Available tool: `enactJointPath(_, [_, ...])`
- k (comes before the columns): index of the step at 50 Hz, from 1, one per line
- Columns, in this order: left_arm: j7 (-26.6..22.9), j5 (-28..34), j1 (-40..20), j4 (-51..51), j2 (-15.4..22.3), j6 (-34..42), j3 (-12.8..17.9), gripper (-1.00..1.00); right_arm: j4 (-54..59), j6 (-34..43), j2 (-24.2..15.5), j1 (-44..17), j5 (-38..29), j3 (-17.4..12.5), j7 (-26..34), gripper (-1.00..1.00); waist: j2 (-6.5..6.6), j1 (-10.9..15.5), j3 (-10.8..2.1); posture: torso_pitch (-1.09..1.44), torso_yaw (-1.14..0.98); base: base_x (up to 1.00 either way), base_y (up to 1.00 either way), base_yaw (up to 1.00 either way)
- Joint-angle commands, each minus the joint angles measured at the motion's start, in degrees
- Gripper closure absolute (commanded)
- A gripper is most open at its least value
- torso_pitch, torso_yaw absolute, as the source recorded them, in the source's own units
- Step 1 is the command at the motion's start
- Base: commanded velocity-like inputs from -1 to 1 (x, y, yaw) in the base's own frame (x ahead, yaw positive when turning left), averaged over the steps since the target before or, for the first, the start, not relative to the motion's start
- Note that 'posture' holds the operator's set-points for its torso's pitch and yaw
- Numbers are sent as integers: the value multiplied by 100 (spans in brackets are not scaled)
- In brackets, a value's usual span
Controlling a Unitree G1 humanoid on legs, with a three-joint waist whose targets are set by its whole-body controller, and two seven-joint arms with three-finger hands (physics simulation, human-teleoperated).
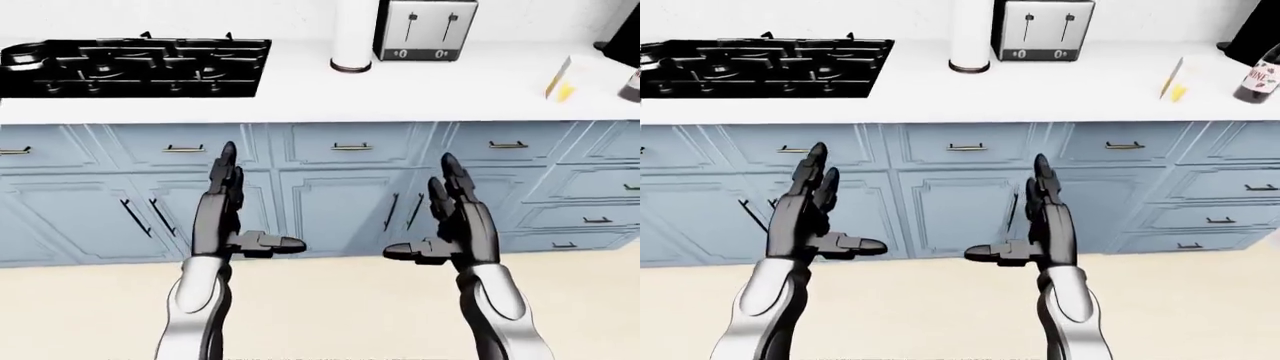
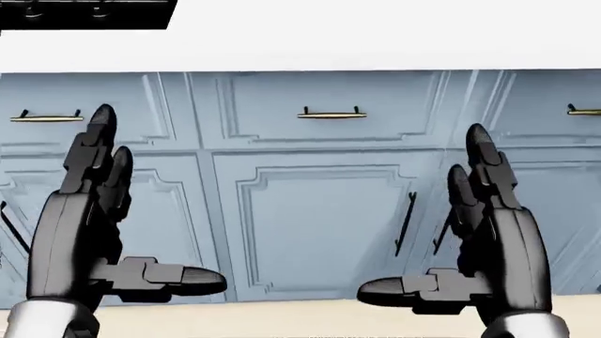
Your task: Move the drinks to the dining counter.
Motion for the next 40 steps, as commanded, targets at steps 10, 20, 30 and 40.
enactJointPath(10, [-79,-50,-133,-384,-15,-22,-59,-100,-376,-278,-43,31,73,-100,46,-100,-629,-75,-116,0,0,0,-84,0])
enactJointPath(20, [-45,-54,-173,-490,-4,129,-45,-100,-487,-271,-25,88,90,-49,88,-100,-79,-80,23,0,0,0,-84,0])
enactJointPath(30, [-45,-68,-216,-504,-27,192,-72,-100,-373,-459,25,200,148,-17,152,-100,-332,76,-30,0,0,0,-85,0])
enactJointPath(40, [107,-269,-376,-609,-7,355,22,-100,-336,-504,13,238,281,-81,168,-100,-169,-43,75,0,0,0,-85,0])
